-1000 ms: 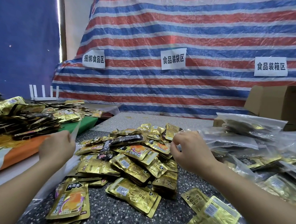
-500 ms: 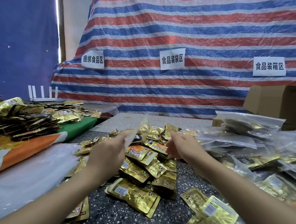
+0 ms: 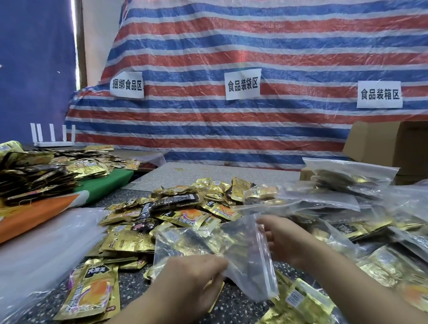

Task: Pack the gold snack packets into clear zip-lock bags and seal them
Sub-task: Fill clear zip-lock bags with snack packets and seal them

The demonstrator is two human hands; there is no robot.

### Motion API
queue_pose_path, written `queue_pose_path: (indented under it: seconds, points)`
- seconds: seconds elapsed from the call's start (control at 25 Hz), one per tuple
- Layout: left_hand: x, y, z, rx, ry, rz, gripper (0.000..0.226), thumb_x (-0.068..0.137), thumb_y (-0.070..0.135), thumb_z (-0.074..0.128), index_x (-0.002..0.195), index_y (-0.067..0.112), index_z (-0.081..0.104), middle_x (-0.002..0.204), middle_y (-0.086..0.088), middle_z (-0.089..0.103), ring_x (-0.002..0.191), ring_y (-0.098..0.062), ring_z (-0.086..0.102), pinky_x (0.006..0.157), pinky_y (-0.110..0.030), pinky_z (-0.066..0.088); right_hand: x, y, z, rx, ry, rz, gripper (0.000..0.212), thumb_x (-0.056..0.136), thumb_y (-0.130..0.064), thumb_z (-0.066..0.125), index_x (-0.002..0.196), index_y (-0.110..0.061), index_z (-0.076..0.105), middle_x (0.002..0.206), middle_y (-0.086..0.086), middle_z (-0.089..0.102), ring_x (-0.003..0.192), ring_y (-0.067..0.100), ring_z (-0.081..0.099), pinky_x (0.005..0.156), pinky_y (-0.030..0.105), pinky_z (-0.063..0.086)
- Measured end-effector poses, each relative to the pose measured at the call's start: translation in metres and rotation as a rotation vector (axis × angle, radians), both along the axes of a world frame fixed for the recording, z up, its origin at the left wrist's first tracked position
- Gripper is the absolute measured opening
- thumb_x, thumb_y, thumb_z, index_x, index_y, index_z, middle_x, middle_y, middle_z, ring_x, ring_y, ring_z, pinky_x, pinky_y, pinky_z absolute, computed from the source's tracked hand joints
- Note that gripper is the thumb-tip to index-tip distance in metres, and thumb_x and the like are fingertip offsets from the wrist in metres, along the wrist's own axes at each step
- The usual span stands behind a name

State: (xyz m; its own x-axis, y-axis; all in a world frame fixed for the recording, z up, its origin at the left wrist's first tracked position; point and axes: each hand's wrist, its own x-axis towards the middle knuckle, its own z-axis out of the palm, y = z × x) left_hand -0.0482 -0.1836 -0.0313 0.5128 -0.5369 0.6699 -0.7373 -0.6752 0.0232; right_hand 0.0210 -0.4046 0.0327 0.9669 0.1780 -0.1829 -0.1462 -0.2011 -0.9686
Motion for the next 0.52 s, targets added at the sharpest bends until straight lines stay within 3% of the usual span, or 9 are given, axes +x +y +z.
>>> queue_pose_path:
  seconds: [0.08,0.16,0.36,0.52]
  points:
    - [0.000,-0.001,0.003,0.106,0.155,0.055,0.054,0.095,0.069,0.032,0.107,0.029,0.066,0.103,0.015,0.068,0.086,-0.001,0.062,0.074,-0.025,0.054,-0.005,0.001,-0.008,-0.128,-0.124,-0.077,0.021,0.092,-0.012,0.052,0.071,-0.011,0.050,0.060,0.001,0.046,0.049,0.015,0.040,0.045,0.022,0.035]
    - [0.002,-0.006,0.005,0.199,0.234,0.131,0.078,0.088,0.080,0.010,0.105,0.028,0.066,0.104,0.015,0.065,0.092,-0.002,0.058,0.080,-0.026,0.051,-0.012,0.006,-0.015,-0.161,-0.215,-0.136,0.027,0.093,-0.013,0.052,0.067,-0.015,0.044,0.060,0.000,0.038,0.054,0.016,0.035,0.050,0.024,0.033]
    - [0.003,-0.050,0.022,-0.047,0.294,0.232,0.051,0.085,0.072,0.023,0.080,0.028,0.050,0.080,0.015,0.052,0.074,-0.002,0.049,0.068,-0.026,0.047,-0.024,0.016,-0.032,0.049,-0.272,-0.220,0.041,0.100,-0.029,0.055,0.093,0.011,0.054,0.076,0.011,0.045,0.071,0.023,0.040,0.063,0.036,0.035]
    - [0.013,-0.079,0.026,-0.222,0.422,0.217,0.028,0.096,0.051,0.035,0.077,0.031,0.042,0.081,0.013,0.048,0.074,-0.001,0.046,0.066,-0.027,0.041,-0.027,0.016,-0.038,0.214,-0.197,-0.183,0.042,0.100,-0.032,0.057,0.094,0.009,0.062,0.073,0.017,0.059,0.067,0.026,0.056,0.059,0.036,0.046]
